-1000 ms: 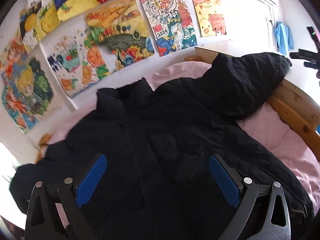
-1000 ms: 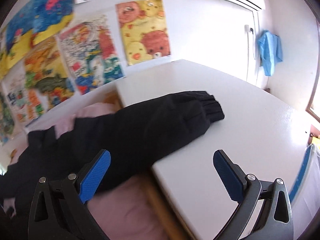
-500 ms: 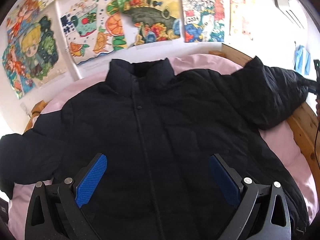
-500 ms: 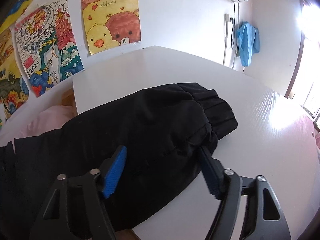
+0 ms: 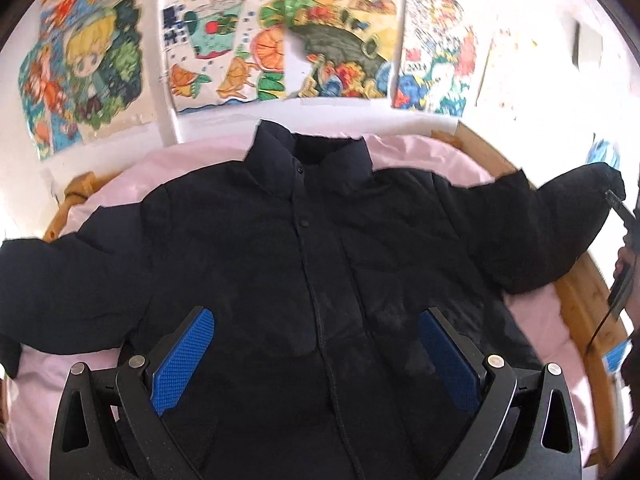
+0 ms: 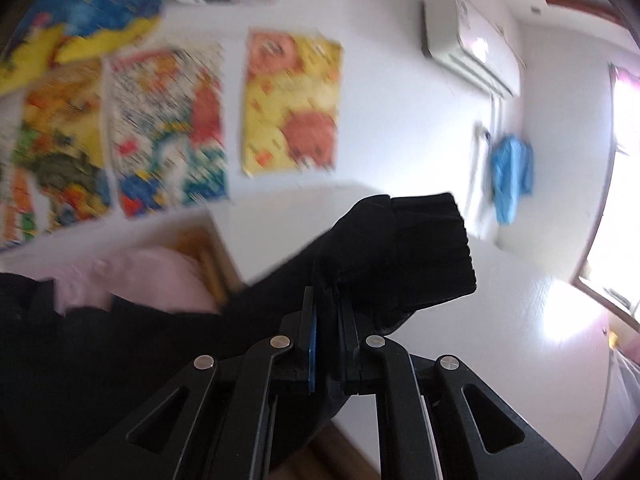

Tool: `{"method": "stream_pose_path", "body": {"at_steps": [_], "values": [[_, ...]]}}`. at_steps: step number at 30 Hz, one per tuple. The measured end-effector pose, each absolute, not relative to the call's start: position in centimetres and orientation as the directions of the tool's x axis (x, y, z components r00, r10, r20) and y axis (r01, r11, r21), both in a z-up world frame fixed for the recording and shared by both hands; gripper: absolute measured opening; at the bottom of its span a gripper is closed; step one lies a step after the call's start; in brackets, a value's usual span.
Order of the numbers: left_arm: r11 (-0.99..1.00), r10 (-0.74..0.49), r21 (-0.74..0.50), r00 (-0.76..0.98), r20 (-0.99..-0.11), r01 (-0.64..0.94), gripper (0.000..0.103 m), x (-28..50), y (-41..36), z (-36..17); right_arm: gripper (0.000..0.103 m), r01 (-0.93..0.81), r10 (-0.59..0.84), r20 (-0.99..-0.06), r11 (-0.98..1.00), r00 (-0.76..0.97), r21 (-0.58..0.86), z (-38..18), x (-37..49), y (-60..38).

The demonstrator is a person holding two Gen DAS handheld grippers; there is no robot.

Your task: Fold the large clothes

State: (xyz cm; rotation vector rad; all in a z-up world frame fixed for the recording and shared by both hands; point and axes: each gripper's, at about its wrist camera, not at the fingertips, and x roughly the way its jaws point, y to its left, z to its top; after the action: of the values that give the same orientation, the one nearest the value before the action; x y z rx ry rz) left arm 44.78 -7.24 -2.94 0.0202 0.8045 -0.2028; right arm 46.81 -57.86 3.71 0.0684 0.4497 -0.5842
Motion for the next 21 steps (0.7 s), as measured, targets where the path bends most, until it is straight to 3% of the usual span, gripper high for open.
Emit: {"method": "stream_pose_path", "body": {"at_steps": [4, 10, 15, 21], "values": [[0.979, -0.204, -0.146, 0.694, -0.691, 0.143, 0.103, 44.9, -3.3, -1.6, 0.008, 0.390, -0.383, -0.294, 0.920, 0.876, -0.036, 7.2, 46.2, -50.5], [0.970, -0.185, -0.241, 0.741, -0.645, 0.033, 0.103, 45.1, 2.3, -1.2, 0.008, 0.057, -0.087, -0.183, 0.986, 0.979, -0.159, 8.8, 46.0, -37.0], [0.890, -0.336, -0.451, 0.765, -0.549, 0.067, 0.103, 45.3, 6.7, -2.4, 0.008, -0.168, 0.108, -0.225, 0.949, 0.968, -0.268, 6.3, 46.8, -27.6], [0.754, -0.506, -0.651, 0.711, -0.489, 0.089, 0.103, 47.1, 8.8, -6.8, 0.007, -0.406, 0.236, -0.384, 0.791, 0.893, -0.457, -1.5, 46.1, -17.4]]}}
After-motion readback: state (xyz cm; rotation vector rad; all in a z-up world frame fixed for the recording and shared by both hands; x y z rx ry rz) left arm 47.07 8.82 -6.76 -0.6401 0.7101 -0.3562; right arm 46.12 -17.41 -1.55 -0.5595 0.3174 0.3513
